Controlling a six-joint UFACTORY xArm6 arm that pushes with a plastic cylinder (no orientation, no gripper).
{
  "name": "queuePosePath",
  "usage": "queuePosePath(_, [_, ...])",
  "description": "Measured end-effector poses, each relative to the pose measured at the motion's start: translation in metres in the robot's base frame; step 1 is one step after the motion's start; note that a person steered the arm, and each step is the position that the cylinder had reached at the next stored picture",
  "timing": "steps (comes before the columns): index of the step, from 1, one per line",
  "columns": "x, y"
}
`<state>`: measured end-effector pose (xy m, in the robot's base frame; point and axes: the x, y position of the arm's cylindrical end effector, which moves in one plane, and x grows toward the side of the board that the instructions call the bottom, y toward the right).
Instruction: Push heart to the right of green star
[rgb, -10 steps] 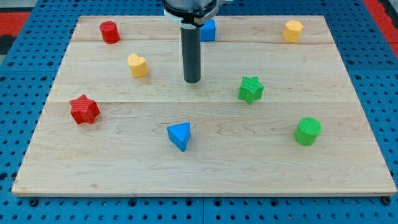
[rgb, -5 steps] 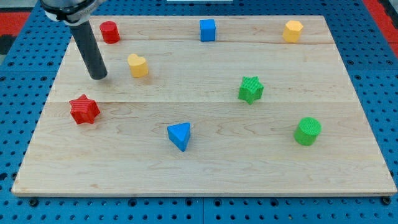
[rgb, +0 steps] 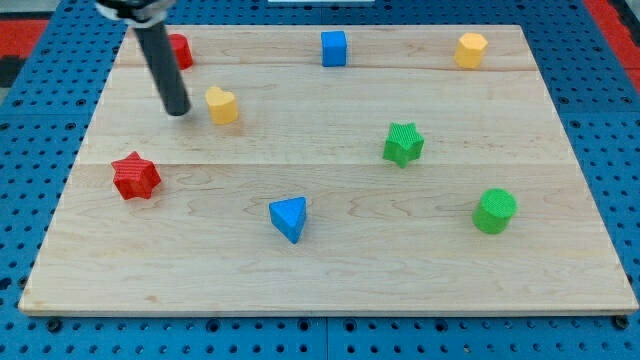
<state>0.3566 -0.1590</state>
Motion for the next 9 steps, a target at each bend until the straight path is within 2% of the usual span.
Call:
queuePosePath(1, [-0.024,0.067])
queuePosePath(2, [-0.038,0.111])
queuePosePath(4, [-0.019,0.164])
queuePosePath(5, [-0.012,0.229])
queuePosePath(6, [-0.048,0.242])
queuePosePath(7, [-0.025,0.272])
queuePosePath(8, [0.026,0.333])
queuePosePath(9, [0.014,0.338])
